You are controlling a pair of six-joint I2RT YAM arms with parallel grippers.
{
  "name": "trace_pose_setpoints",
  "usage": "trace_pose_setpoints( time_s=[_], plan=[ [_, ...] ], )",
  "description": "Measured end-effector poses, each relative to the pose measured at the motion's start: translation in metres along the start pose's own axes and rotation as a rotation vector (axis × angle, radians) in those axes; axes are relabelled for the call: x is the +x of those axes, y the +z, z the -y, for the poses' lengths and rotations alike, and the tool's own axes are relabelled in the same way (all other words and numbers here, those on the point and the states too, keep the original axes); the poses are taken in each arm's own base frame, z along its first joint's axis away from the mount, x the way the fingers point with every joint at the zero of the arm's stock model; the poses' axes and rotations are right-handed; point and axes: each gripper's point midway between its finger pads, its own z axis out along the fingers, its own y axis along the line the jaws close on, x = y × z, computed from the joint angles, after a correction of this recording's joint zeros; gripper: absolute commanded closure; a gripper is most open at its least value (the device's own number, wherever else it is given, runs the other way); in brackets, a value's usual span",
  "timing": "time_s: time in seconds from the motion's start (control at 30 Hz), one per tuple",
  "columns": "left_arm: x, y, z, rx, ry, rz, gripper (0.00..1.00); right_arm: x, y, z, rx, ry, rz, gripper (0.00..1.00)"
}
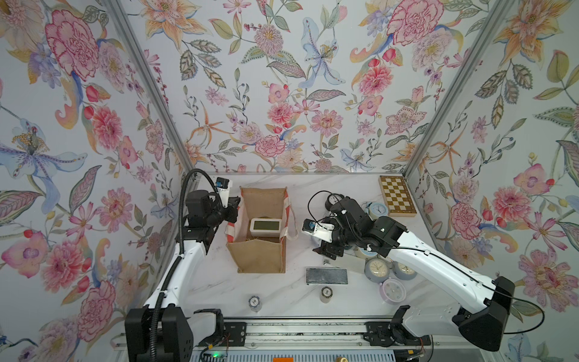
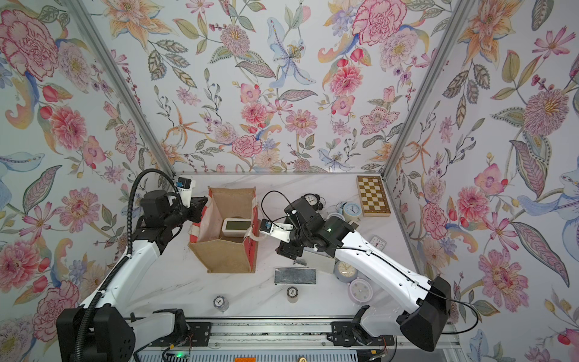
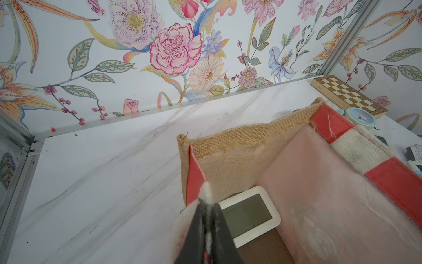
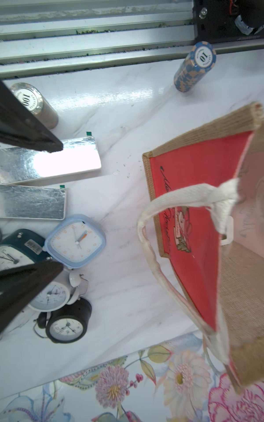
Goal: Put the alarm clock into the canvas bag
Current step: Pick up the alarm from the center of the board.
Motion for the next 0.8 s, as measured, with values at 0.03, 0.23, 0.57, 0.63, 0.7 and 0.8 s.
trace_pose_setpoints(
  time_s=[0.03,0.23,0.57,0.63,0.7,0.8],
  plan=[
    [0.0,0.0,0.0,0.0,0.0,0.0,0.9,0.007,0.001,-0.003,-0.009,-0.001,-0.008,0.23],
    [0.001,0.0,0.0,0.002,-0.001,-0.002,0.9,0.05,0.022,-0.027,-0.123,-0.052,-0.095,0.26],
    [0.001,0.001,0.0,0.003,-0.001,-0.002,0.9,0.091,0.078,-0.065,-0.359,-0.089,-0.243,0.25],
    [0.001,0.001,0.0,0.003,-0.001,-0.002,0.89,0.094,0.085,-0.071,-0.379,-0.098,-0.262,0.23],
    [0.001,0.001,0.0,0.003,-0.001,-0.002,0.89,0.095,0.092,-0.076,-0.382,-0.118,-0.281,0.21],
    [0.001,0.001,0.0,0.003,-0.001,-0.002,0.89,0.094,0.101,-0.08,-0.366,-0.143,-0.302,0.17]
  ],
)
